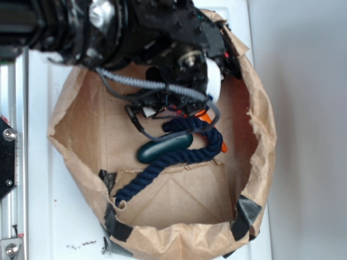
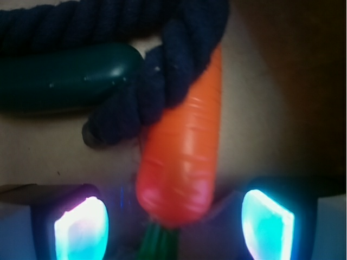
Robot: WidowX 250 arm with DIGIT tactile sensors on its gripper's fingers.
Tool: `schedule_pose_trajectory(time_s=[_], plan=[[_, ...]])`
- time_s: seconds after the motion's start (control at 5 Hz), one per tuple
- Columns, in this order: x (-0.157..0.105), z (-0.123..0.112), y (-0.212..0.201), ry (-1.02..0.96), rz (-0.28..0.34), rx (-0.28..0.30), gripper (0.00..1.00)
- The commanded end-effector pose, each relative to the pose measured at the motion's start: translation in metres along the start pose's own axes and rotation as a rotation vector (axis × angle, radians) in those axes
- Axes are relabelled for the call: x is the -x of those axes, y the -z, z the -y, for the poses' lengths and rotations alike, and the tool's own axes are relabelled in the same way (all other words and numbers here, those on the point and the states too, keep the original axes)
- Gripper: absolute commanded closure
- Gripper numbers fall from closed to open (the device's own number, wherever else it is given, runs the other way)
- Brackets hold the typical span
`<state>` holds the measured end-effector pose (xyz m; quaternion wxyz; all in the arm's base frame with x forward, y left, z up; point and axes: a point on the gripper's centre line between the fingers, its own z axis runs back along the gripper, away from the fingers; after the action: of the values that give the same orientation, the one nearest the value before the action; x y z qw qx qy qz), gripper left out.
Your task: Grab the carrot.
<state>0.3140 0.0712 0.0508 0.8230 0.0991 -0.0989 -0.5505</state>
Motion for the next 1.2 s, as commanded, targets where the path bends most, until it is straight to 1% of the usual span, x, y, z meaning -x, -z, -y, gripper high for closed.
schedule_pose_trajectory(time_s=[0.0,0.2,0.4,0.6,1.0], plan=[[-0.020,0.009,0.007,0.040,-0.020,-0.030,0.00],[-0.025,0.013,0.013,0.044,-0.028,-0.023,0.00],[-0.029,0.014,0.019,0.046,-0.042,-0.030,0.00],[-0.026,0.009,0.015,0.009,-0.038,-0.035,1.00],[-0.012,-0.011,-0.003,-0.094,-0.029,-0.025,1.00]])
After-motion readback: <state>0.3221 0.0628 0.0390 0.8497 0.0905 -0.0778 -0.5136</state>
